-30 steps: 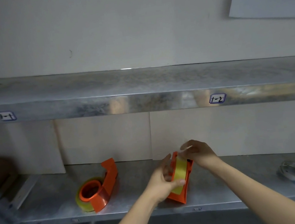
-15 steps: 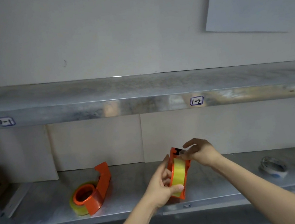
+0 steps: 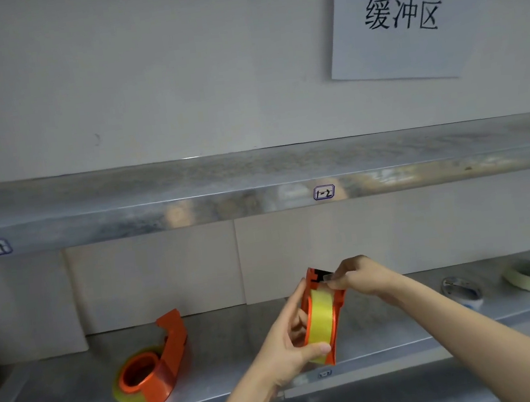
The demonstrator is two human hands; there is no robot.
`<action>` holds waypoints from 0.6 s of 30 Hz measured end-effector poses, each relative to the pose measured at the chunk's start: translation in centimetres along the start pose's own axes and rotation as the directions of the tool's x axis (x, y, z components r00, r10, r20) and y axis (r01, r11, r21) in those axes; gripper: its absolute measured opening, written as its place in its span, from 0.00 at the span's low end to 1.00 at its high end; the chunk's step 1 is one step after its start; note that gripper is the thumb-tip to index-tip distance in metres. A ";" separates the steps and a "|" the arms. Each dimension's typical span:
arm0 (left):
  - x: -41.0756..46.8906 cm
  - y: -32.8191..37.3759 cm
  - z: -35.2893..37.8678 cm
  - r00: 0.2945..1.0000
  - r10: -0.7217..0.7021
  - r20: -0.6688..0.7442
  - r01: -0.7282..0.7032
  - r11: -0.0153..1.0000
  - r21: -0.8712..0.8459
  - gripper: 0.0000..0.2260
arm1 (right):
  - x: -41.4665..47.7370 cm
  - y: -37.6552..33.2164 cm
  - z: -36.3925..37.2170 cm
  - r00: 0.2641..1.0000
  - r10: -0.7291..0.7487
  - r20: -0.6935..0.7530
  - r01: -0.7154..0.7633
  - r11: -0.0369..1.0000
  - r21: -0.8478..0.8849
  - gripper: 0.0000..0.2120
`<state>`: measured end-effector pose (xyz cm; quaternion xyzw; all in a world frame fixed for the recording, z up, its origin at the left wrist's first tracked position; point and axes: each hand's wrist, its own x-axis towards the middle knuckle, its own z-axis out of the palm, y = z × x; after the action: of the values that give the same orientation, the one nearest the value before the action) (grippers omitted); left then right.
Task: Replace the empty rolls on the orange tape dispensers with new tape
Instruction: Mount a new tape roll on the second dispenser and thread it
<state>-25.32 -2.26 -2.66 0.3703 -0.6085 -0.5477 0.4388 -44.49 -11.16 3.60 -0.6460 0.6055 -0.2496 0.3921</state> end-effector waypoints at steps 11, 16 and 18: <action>-0.3 0.4 0.2 0.998 -0.023 0.053 0.022 1.000 0.013 0.43 | -1.0 -0.1 0.2 0.992 -0.123 0.001 0.122 0.989 0.085 0.06; -0.7 0.1 0.5 0.999 -0.006 0.046 0.006 1.000 0.005 0.41 | -1.3 0.8 0.0 0.995 -0.104 0.012 0.102 0.991 0.088 0.07; -0.7 0.0 0.5 0.999 -0.016 0.049 0.015 1.000 0.002 0.40 | -1.5 0.9 -0.1 0.995 -0.099 0.023 0.097 0.991 0.087 0.07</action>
<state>-25.50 -1.41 -2.74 0.3619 -0.6166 -0.5595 0.4193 -45.34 -9.70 3.18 -0.6611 0.5563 -0.2854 0.4148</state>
